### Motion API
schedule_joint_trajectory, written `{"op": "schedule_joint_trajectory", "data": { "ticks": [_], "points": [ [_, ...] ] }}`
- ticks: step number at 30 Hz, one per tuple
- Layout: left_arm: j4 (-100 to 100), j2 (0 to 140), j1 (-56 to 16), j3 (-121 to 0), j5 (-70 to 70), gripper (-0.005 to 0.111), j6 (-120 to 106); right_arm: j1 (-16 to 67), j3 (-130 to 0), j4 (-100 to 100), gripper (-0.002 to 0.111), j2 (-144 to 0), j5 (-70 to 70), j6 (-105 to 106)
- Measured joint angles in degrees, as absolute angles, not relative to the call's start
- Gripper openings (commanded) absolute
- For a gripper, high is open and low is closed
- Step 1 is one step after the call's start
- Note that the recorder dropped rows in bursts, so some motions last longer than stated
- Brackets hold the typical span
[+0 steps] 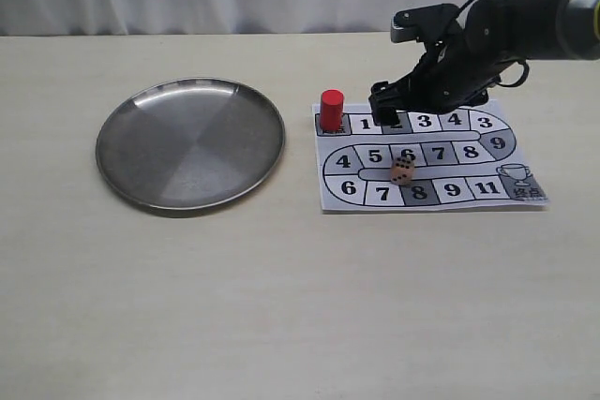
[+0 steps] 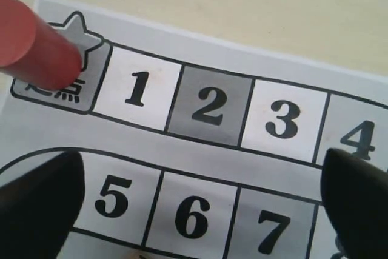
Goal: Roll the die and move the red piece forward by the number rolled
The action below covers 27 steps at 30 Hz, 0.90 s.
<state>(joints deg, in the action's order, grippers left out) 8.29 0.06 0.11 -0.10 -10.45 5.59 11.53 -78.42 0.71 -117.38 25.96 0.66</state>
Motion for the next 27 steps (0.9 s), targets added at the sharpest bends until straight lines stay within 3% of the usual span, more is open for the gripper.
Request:
{"op": "schedule_joint_trajectory", "data": {
  "ticks": [3, 8, 10, 20, 27],
  "points": [
    [8.29, 0.06, 0.11, -0.10, -10.45, 0.000, 5.59, 11.53, -78.42, 0.71, 0.077, -117.02, 26.09, 0.66],
    [8.29, 0.06, 0.11, -0.10, -10.45, 0.000, 5.59, 11.53, -78.42, 0.71, 0.020, -112.51, 27.36, 0.66],
    [8.29, 0.06, 0.11, -0.10, -10.45, 0.000, 5.59, 11.53, -78.42, 0.71, 0.005, -109.53, 28.11, 0.66],
    [8.29, 0.06, 0.11, -0.10, -10.45, 0.000, 5.59, 11.53, -78.42, 0.51, 0.004, -92.37, 38.31, 0.00],
    [8.29, 0.06, 0.11, -0.10, -10.45, 0.000, 5.59, 11.53, -70.82, -5.99, 0.004, -89.63, 39.96, 1.10]
  ]
}}
